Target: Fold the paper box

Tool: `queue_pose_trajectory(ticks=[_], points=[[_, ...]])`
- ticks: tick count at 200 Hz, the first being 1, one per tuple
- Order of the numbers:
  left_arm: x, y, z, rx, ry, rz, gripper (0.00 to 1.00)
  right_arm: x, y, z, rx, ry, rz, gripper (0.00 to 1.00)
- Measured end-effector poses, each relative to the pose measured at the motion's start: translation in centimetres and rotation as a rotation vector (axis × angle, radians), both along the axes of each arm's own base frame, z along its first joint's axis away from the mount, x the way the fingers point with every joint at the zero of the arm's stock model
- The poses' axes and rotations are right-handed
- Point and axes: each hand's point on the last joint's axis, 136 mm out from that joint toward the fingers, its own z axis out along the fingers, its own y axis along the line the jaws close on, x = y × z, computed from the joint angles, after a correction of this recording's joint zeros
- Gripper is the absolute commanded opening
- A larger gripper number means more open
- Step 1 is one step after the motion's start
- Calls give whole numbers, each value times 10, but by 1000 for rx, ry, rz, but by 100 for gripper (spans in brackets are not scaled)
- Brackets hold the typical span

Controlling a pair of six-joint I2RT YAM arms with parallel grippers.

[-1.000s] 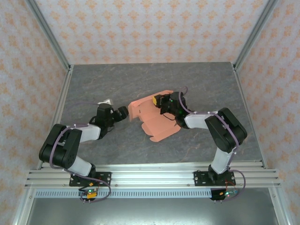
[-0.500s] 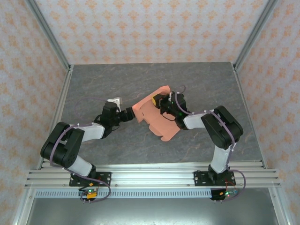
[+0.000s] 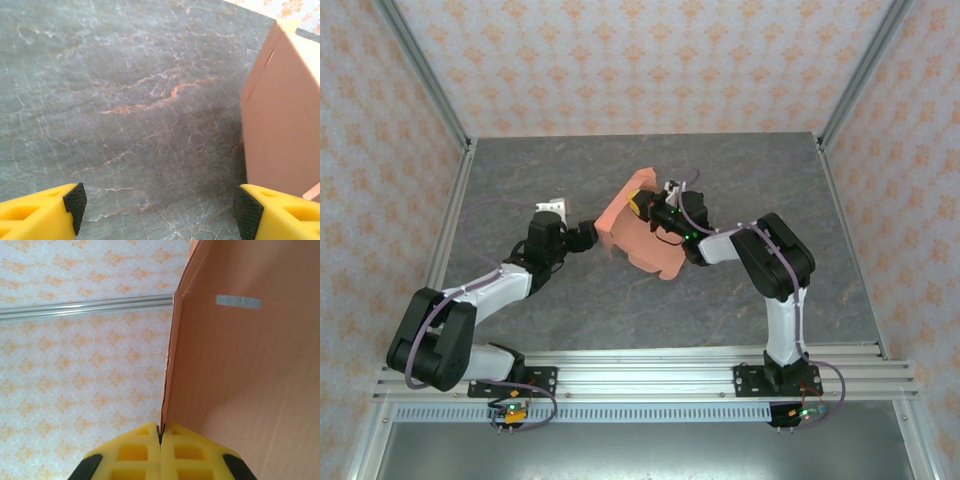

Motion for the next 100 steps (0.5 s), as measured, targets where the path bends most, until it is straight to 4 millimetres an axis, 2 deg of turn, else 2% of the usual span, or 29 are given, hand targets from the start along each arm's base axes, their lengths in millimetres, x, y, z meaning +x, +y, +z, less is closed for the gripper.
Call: queue_pose_trajectory(ticks=[47, 75, 100], points=[[-4, 5, -8, 40, 28, 2, 81, 4, 4, -9, -7, -2, 11, 0], [-6, 11, -9, 80, 35, 15, 81, 8, 4, -5, -19, -35, 10, 0], [-7, 19, 8, 89, -7, 18, 82, 12, 4, -2, -23, -53, 6, 0]])
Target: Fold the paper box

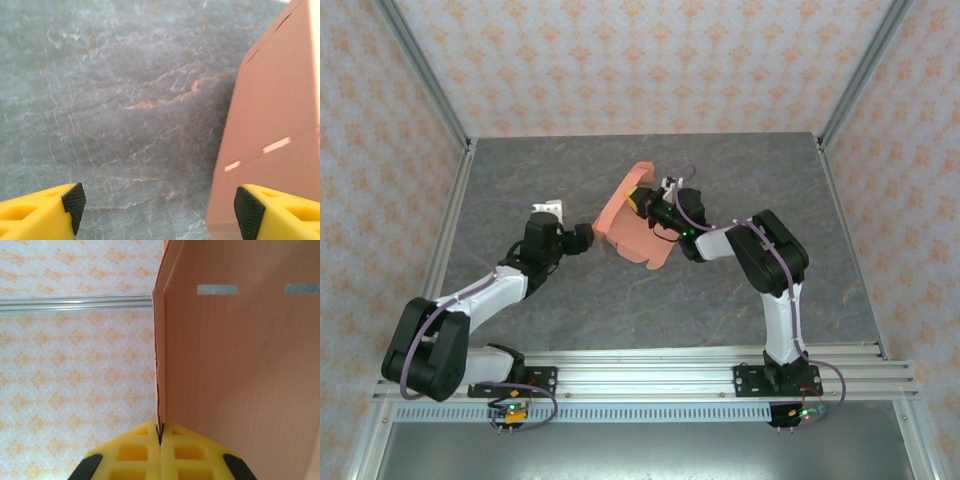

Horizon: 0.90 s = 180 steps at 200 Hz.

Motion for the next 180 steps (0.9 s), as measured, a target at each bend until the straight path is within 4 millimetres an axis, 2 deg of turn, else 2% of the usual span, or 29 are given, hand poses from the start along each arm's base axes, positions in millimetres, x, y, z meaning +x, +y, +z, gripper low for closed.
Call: queue_pose_trajectory(ticks=[25, 42, 74, 120, 144, 180], points=[[0, 3, 27, -14, -76, -21, 83, 4, 0, -4, -4, 1, -3, 0], [-2, -2, 33, -20, -97, -54, 83, 5, -1, -10, -10, 12, -6, 0], [-6, -8, 23, -20, -73, -97, 82, 5, -1, -22, -21, 31, -6, 0], [-5, -29, 3, -52, 1, -204, 81, 7, 0, -20, -20, 29, -6, 0], [-3, -41, -1, -86, 24, -261, 81, 8, 1, -20, -23, 33, -6, 0], [1, -48, -5, -91, 44, -289, 80, 8, 1, -23, -29, 43, -7, 0]])
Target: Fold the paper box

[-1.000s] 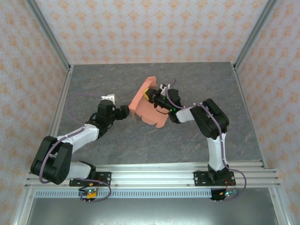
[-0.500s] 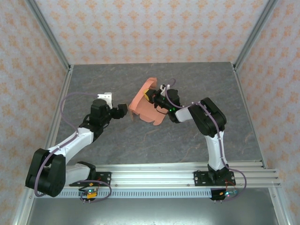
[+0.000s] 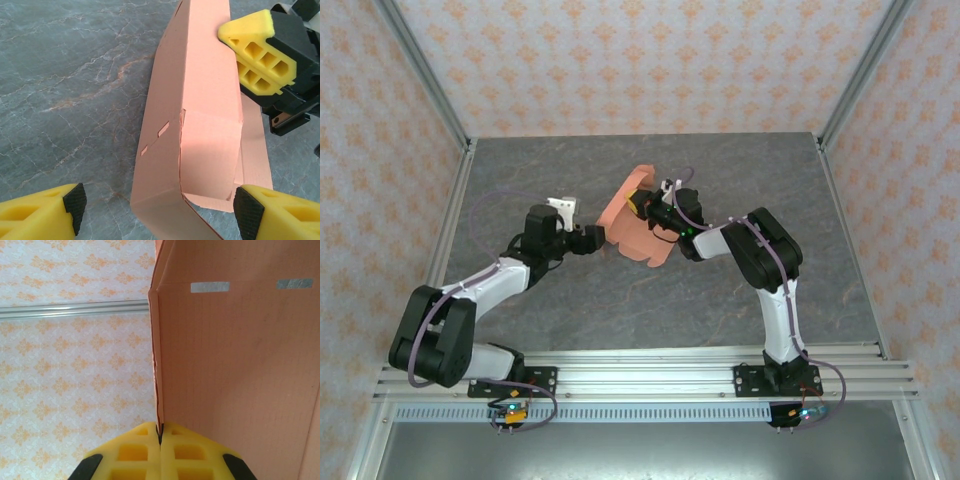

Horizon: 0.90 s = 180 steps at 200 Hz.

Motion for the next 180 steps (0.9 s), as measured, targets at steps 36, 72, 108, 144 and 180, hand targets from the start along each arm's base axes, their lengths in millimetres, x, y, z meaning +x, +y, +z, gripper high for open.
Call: queue_pose_trajectory(ticks=[36, 72, 108, 144, 180], points=[[15, -3, -6, 22, 38, -2, 79, 0, 0, -1, -2, 4, 0, 0], [23, -10, -14, 33, 70, -11, 77, 0, 0, -1, -2, 4, -3, 0], [17, -26, -16, 24, 76, -49, 64, 3, -2, -4, -2, 15, -21, 0], [3, -31, -29, 8, 102, -54, 52, 5, -3, -13, 6, 37, -35, 0], [2, -26, -28, 17, 104, 2, 45, 7, -3, -13, 18, 33, -46, 0]])
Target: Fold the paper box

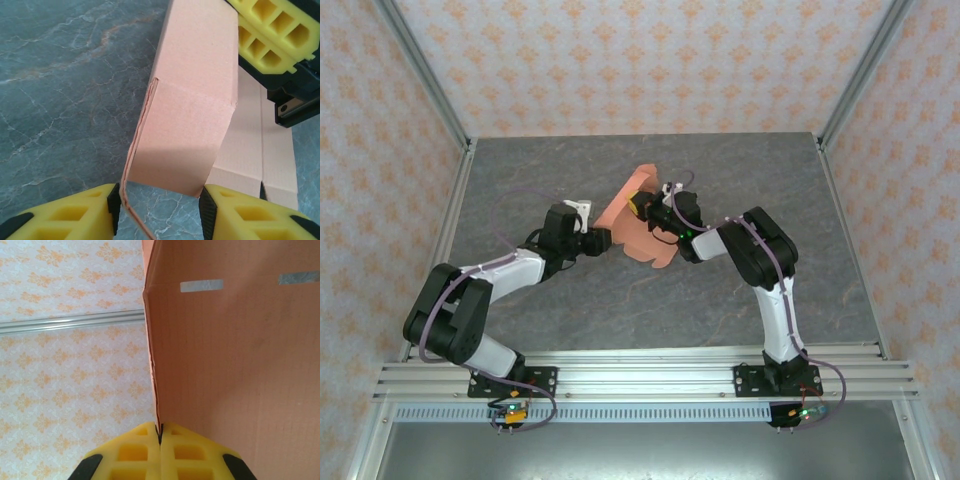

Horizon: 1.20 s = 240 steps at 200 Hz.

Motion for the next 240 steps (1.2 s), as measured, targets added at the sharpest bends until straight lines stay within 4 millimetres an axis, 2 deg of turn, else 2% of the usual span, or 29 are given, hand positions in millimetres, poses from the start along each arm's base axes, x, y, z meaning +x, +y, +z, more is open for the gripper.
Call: queue_pose_trajectory(ticks=[18, 41, 59, 75, 93, 97, 115, 146, 172, 194, 213, 240], points=[[-1, -2, 0, 4, -2, 6, 48, 1, 0, 0, 0, -1, -5, 0], [-4, -6, 3, -12, -1, 10, 64, 1, -1, 0, 0, -2, -10, 0], [-11, -5, 11, -46, -14, 28, 71, 2, -2, 0, 0, -2, -16, 0], [-20, 3, 20, -58, -41, 65, 83, 3, -2, 1, 1, -2, -20, 0], [-25, 22, 31, -64, -78, 171, 99, 3, -2, 1, 4, 1, -20, 0], [-26, 27, 33, -60, -88, 192, 100, 3, -2, 1, 5, 2, -20, 0], [-34, 49, 36, -48, -113, 305, 98, 3, -2, 1, 8, 3, -21, 0], [-36, 85, 31, -11, -106, 474, 82, 3, -2, 1, 12, 8, -21, 0], [-31, 110, 15, 44, -50, 578, 74, 2, -3, 0, 13, 11, -22, 0], [-16, 105, 1, 79, 10, 563, 65, 1, -3, 0, 15, 12, -22, 0], [-5, 93, -11, 77, 41, 521, 63, 1, -3, 0, 15, 13, -22, 0], [-4, 72, -26, 62, 71, 451, 61, 0, -3, 0, 16, 10, -24, 0]])
